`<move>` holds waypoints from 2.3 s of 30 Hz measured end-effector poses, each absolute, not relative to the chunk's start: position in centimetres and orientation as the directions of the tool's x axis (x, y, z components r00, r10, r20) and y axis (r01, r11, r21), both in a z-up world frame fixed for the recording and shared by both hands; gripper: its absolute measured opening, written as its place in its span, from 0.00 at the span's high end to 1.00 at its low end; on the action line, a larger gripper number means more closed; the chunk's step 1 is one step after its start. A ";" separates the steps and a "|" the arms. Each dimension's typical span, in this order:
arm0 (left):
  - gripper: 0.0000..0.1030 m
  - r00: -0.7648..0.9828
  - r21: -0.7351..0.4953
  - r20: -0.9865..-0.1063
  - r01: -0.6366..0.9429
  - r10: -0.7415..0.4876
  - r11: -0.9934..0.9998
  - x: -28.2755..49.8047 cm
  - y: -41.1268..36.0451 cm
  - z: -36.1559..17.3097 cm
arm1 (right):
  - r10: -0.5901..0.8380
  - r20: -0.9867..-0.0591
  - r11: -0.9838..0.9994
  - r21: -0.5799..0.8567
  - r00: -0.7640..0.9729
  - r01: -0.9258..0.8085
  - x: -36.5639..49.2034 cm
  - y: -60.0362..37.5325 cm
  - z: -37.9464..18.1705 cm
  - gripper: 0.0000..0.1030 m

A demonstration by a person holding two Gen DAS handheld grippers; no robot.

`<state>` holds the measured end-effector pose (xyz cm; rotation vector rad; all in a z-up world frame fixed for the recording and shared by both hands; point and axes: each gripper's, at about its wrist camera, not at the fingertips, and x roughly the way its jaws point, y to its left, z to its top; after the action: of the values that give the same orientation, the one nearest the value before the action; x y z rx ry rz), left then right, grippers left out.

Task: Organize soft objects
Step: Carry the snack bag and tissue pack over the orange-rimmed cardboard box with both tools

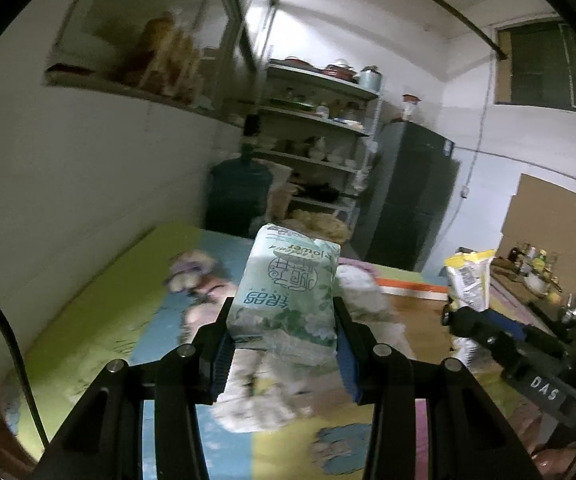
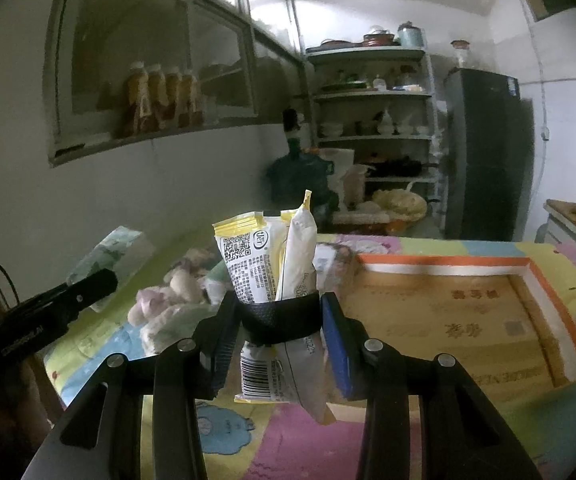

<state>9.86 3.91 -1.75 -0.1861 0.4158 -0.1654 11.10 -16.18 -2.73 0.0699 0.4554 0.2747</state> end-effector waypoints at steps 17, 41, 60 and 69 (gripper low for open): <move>0.58 0.842 -0.209 -0.382 0.321 -0.380 0.924 12.4 -7.0 -0.4 | 0.143 -0.406 0.987 0.130 0.903 -0.097 10.3 -24.5 -2.1 0.59; 0.59 0.739 -0.236 -0.467 0.425 -0.486 0.874 15.7 -20.0 -5.0 | -0.050 -0.488 0.984 0.125 0.871 0.127 11.1 -36.0 -4.8 0.59; 0.60 0.643 -0.251 -0.594 0.421 -0.483 0.871 18.4 -24.8 -8.8 | -0.041 -0.583 0.976 0.151 0.812 0.158 14.0 -40.2 -7.8 0.60; 0.60 0.572 -0.267 -0.672 0.406 -0.471 0.874 20.4 -26.1 -10.3 | 0.037 -0.655 0.965 0.219 0.755 0.143 16.6 -42.0 -9.1 0.60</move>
<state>20.38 -26.13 -10.26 -0.0865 0.8128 -0.5144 16.61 -42.03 -9.06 0.2637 0.7153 -0.0585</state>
